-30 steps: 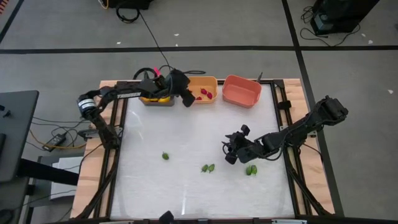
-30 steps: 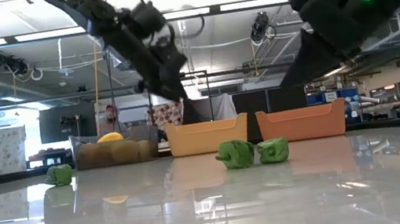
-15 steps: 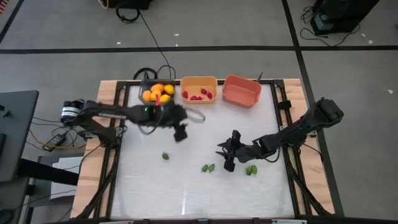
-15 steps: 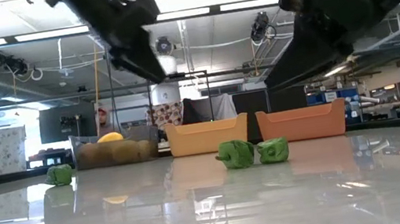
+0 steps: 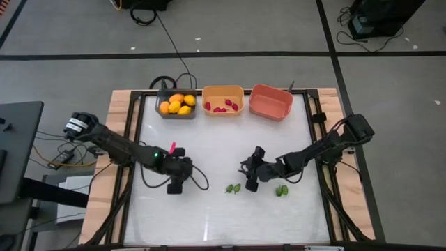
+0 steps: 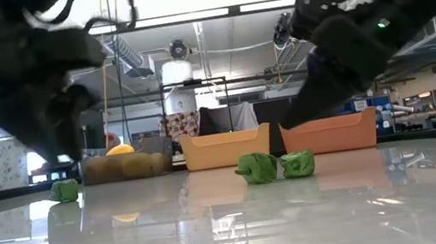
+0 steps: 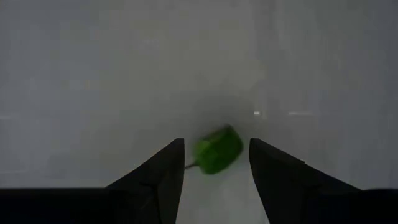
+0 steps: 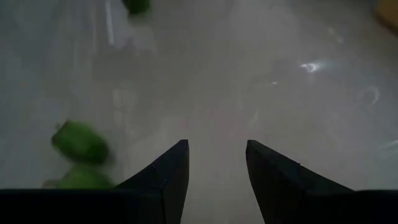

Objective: Sort produce into baskets
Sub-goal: Put the green chili pepper into the orange bin

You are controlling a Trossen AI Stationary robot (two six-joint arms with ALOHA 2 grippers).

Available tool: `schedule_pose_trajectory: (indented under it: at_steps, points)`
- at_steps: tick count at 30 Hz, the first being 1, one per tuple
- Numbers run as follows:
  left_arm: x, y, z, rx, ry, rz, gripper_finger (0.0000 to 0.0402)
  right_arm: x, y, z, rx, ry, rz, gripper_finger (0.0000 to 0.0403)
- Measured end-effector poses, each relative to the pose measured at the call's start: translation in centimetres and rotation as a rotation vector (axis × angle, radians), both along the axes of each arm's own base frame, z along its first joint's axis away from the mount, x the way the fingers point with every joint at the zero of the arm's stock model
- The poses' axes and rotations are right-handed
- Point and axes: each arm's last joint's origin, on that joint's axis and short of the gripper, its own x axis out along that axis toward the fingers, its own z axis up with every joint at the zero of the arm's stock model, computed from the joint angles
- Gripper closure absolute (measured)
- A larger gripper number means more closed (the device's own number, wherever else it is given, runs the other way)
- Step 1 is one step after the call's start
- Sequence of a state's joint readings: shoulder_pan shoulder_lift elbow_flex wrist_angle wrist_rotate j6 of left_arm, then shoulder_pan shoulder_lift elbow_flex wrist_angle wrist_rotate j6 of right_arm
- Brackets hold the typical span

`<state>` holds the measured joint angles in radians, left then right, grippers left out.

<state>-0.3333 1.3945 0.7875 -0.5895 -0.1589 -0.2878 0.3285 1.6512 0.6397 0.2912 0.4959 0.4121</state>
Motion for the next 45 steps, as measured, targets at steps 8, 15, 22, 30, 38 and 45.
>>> schedule_pose_trajectory:
  at_steps: [8, 15, 22, 30, 38, 45]
  points:
    - [-0.8, -0.1, -3.0, -0.065, -0.082, -0.015, 0.0215, 1.6, -1.5, 1.3, -0.016, -0.037, 0.033, 0.0231]
    - [-1.3, 0.4, -3.3, 0.035, -0.056, 0.031, 0.0245, 1.7, -1.7, 1.4, -0.007, -0.037, 0.043, 0.0231]
    - [-1.4, 0.5, -2.6, 0.063, 0.018, 0.060, 0.0337, 1.6, -1.2, 1.4, 0.004, -0.035, 0.070, 0.0231]
    - [-1.4, 0.4, 3.5, 0.021, 0.211, 0.356, 0.0336, 1.7, -1.2, 1.4, 0.022, -0.047, 0.056, 0.0231]
    - [-4.1, -5.2, 1.7, -0.360, 0.446, 0.296, 0.0269, 1.8, -1.9, 1.4, -0.124, -0.006, 0.143, 0.0231]
    - [-7.5, -9.0, -0.8, -0.465, 0.521, 0.439, 0.0185, 2.3, -3.7, 1.7, -0.195, -0.009, 0.146, 0.0231]
